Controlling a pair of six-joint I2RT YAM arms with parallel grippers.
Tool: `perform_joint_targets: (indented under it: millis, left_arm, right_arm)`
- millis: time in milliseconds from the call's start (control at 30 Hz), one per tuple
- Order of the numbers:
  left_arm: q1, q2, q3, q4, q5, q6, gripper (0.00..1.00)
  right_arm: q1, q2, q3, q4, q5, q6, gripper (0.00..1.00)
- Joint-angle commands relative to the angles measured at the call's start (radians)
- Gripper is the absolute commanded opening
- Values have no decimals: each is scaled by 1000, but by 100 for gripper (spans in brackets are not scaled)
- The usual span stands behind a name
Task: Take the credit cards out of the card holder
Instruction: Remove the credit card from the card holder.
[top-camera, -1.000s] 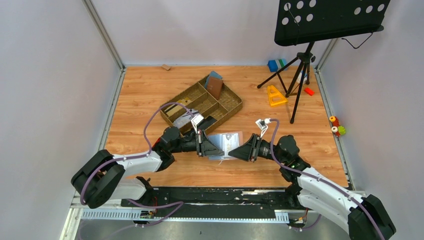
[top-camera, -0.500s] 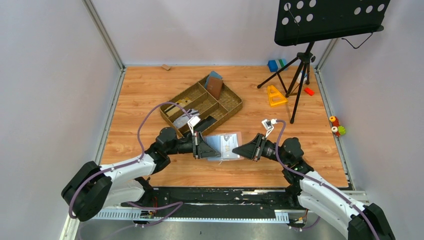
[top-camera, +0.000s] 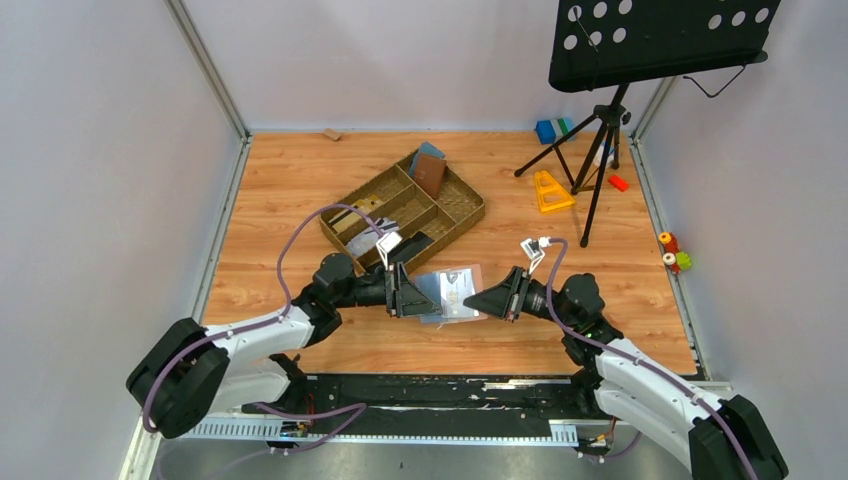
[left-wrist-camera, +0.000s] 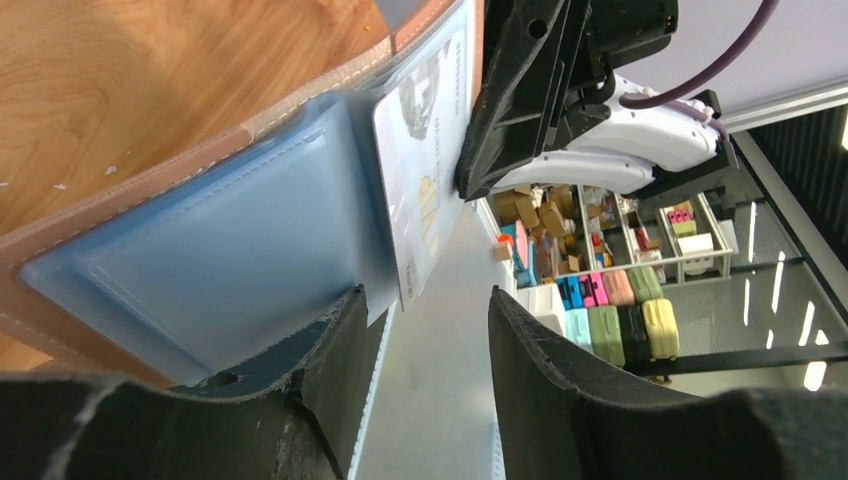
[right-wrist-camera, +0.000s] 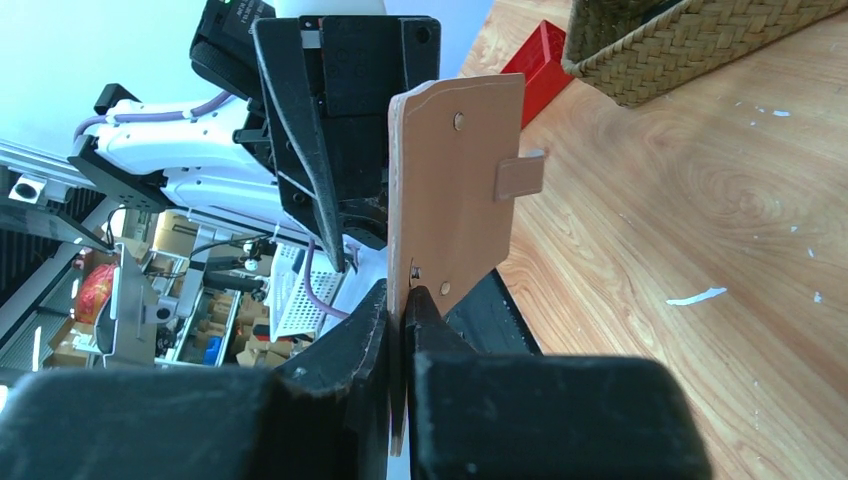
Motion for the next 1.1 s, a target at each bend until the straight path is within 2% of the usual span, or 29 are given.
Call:
perform_joint_targets:
  millis: [0, 133, 233, 367, 400, 467, 500, 533, 733, 867, 1067]
  left_arm:
    - [1, 22, 35, 47, 19, 0, 55]
    - [-9, 58, 48, 77, 35, -15, 51]
    - [-19, 91, 42, 211, 55, -83, 48]
    - [-20, 141, 33, 416, 81, -195, 37]
    - [-21, 150, 33, 447, 86, -210, 33]
    - [-20, 161, 31, 474, 88, -221, 13]
    - [-19, 162, 27, 465, 84, -215, 3]
    - [-18, 160, 21, 440, 78, -201, 0]
    - [31, 91, -35, 272, 38, -107, 0]
    - [53, 11, -41, 103, 6, -23, 0]
    - [54, -81, -11, -127, -30, 87, 0]
  right_arm:
    - [-2, 0, 9, 136, -42, 38, 0]
    - [-2, 27, 7, 184, -63, 64, 0]
    - [-1, 66, 9, 232, -89, 81, 0]
    - [-1, 104, 7, 256, -100, 89, 0]
    - [-2, 107, 6, 255, -100, 87, 0]
    - [-2, 104, 5, 246, -96, 82, 0]
    - [-1, 98, 6, 234, -91, 78, 0]
    - [-2, 82, 5, 213, -80, 73, 0]
    - [-37, -64, -7, -5, 25, 13, 0]
    - [-76, -162, -22, -104, 64, 2, 0]
    - [-92, -226, -31, -203, 134, -5, 0]
